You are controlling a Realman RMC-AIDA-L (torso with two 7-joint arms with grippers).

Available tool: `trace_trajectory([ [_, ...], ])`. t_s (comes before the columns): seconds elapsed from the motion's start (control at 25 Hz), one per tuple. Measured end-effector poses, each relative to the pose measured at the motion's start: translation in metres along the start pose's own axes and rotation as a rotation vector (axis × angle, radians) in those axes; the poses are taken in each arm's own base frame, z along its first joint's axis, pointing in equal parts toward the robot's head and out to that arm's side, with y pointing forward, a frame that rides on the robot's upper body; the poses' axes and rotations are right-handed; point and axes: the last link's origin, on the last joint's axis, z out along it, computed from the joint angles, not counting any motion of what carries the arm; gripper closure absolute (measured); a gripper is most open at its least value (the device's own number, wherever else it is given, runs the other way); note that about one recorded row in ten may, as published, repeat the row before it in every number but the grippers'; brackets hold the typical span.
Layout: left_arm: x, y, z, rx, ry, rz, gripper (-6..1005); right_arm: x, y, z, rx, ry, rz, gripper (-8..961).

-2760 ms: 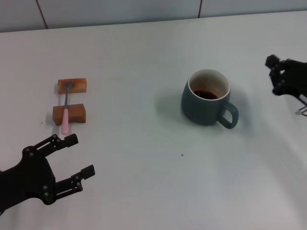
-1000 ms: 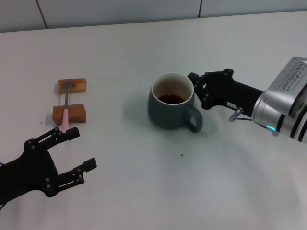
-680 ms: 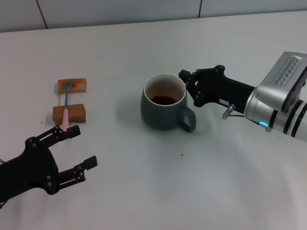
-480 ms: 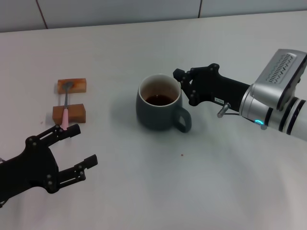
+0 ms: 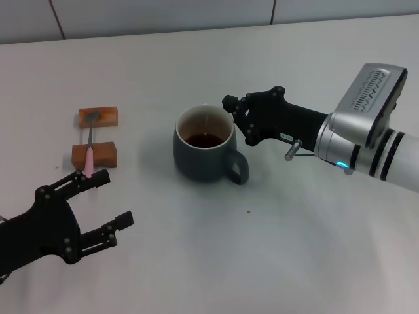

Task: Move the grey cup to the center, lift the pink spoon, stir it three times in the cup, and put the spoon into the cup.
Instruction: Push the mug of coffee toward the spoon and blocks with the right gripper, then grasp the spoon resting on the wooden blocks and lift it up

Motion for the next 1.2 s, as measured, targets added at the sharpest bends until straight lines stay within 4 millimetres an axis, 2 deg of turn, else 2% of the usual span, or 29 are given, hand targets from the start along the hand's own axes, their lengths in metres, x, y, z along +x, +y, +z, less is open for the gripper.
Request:
trace_trajectory([
  [0.32, -0.001, 0.001, -0.001, 0.003, -0.002, -0.003, 193, 0.001, -0.003, -0.003, 0.016, -0.005, 0.005, 821],
  [0.44, -0.001, 0.000, -0.003, 0.013, 0.000, -0.004, 193, 0.002, -0.014, -0.014, 0.048, -0.014, 0.038, 815],
  [0.48, -0.001, 0.000, -0.003, 0.019, 0.002, -0.005, 193, 0.000, -0.023, -0.027, 0.049, -0.030, 0.077, 813],
  [0.52, -0.001, 0.000, -0.003, 0.019, 0.002, -0.005, 193, 0.000, -0.023, -0.027, 0.049, -0.030, 0.077, 811],
  [0.6, -0.001, 0.001, -0.003, 0.020, 0.006, -0.010, 193, -0.003, -0.025, -0.041, 0.013, -0.045, 0.098, 807],
  [0.68, -0.003, 0.002, -0.002, 0.024, 0.009, -0.017, 193, -0.006, -0.019, -0.066, -0.095, -0.037, 0.085, 803],
  [0.72, -0.003, 0.002, -0.002, 0.024, 0.009, -0.017, 193, -0.006, -0.019, -0.066, -0.095, -0.037, 0.085, 800],
  [0.76, -0.004, 0.001, -0.002, 0.030, 0.008, -0.019, 193, -0.007, -0.013, -0.081, -0.158, -0.014, 0.071, 798],
  [0.96, -0.005, 0.001, 0.000, 0.045, 0.011, -0.032, 193, -0.013, -0.006, -0.104, -0.205, 0.005, 0.072, 788],
  [1.08, -0.005, 0.000, 0.000, 0.067, 0.028, -0.043, 193, -0.019, -0.006, -0.125, -0.193, 0.009, 0.078, 655],
  [1.2, -0.006, 0.000, -0.001, 0.084, 0.037, -0.054, 192, -0.022, -0.007, -0.132, -0.180, 0.014, 0.078, 520],
])
